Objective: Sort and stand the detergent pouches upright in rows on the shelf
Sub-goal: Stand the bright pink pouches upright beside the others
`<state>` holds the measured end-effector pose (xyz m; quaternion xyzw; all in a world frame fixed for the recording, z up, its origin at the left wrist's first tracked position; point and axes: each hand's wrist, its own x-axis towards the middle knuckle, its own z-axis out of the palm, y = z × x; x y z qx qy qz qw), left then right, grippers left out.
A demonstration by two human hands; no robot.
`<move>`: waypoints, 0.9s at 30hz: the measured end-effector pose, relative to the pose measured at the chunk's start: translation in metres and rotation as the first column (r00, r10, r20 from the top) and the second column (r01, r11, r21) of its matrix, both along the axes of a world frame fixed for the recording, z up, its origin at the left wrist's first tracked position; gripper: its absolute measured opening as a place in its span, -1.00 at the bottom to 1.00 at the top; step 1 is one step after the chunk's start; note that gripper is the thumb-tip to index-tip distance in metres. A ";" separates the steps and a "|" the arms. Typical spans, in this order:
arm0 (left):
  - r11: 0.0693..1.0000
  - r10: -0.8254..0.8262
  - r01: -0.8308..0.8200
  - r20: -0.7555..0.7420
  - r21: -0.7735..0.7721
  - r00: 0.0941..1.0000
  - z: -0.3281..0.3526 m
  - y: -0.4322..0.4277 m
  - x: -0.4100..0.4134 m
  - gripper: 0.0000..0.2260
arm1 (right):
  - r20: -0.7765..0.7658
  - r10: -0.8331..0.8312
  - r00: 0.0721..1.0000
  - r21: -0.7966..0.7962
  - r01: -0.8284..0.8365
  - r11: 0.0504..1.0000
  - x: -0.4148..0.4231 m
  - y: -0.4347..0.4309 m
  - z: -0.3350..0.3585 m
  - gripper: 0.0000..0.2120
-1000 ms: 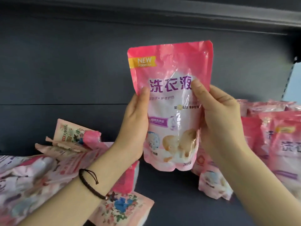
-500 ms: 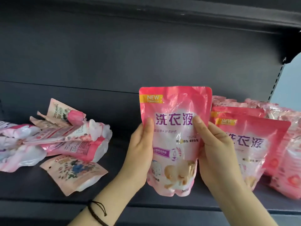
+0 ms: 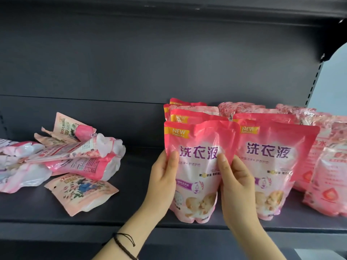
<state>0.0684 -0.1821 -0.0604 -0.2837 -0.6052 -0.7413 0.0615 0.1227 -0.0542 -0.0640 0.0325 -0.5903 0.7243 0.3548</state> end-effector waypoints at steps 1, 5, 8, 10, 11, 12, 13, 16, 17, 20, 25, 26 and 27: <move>1.000 0.001 -0.001 -0.012 0.005 1.000 -0.003 -0.003 0.001 -0.74 | 0.014 -0.003 1.000 0.073 0.002 0.997 0.004 -0.001 -0.003 -0.91; 0.997 -0.071 0.069 -0.030 -0.042 0.997 -0.025 -0.018 0.009 -0.48 | -0.027 -0.010 1.000 0.240 0.016 0.971 0.015 -0.005 -0.033 -0.25; 0.987 -0.135 0.134 -0.007 -0.094 0.991 -0.033 -0.019 0.017 -0.34 | -0.065 0.051 0.997 0.405 -0.020 0.914 0.015 -0.012 -0.049 -0.14; 0.979 -0.184 0.186 0.027 -0.084 0.982 -0.032 -0.013 0.018 -0.40 | -0.031 0.091 0.995 0.416 -0.070 0.907 0.010 -0.013 -0.046 -0.15; 0.977 -0.196 0.198 0.040 -0.082 0.980 -0.032 -0.009 0.016 -0.43 | -0.010 0.090 0.996 0.409 -0.078 0.909 0.007 -0.012 -0.044 -0.16; 0.976 -0.199 0.202 0.049 -0.084 0.979 -0.032 -0.006 0.014 -0.44 | 0.013 0.080 0.997 0.405 -0.078 0.911 0.005 -0.010 -0.042 -0.19; 0.976 -0.198 0.202 0.054 -0.084 0.979 -0.030 -0.003 0.011 -0.45 | 0.034 0.070 0.997 0.403 -0.078 0.912 0.002 -0.008 -0.040 -0.22; 0.977 -0.184 0.190 0.074 -0.092 0.980 -0.027 0.004 0.000 -0.47 | 0.081 0.025 0.996 0.453 -0.059 0.890 -0.006 -0.002 -0.037 -0.25; 0.977 -0.179 0.187 0.080 -0.101 0.981 -0.026 0.006 -0.003 -0.47 | 0.089 0.005 0.996 0.462 -0.045 0.886 -0.010 0.001 -0.037 -0.26; 0.976 -0.159 0.168 0.075 -0.140 0.984 -0.026 0.010 -0.015 -0.48 | 0.069 -0.008 0.998 0.479 -0.026 0.878 -0.020 0.004 -0.036 -0.27; 0.969 -0.170 0.176 0.048 -0.174 0.984 -0.028 0.003 -0.022 -0.45 | 0.063 0.018 0.998 0.480 -0.047 0.876 -0.022 0.005 -0.036 -0.27; 0.964 -0.175 0.178 0.033 -0.196 0.984 -0.029 0.000 -0.023 -0.44 | 0.057 0.001 0.998 0.489 -0.029 0.872 -0.020 0.005 -0.035 -0.27; 0.958 -0.176 0.176 0.016 -0.225 0.984 -0.028 -0.004 -0.024 -0.42 | 0.036 -0.043 0.998 0.518 0.018 0.855 -0.018 0.005 -0.034 -0.27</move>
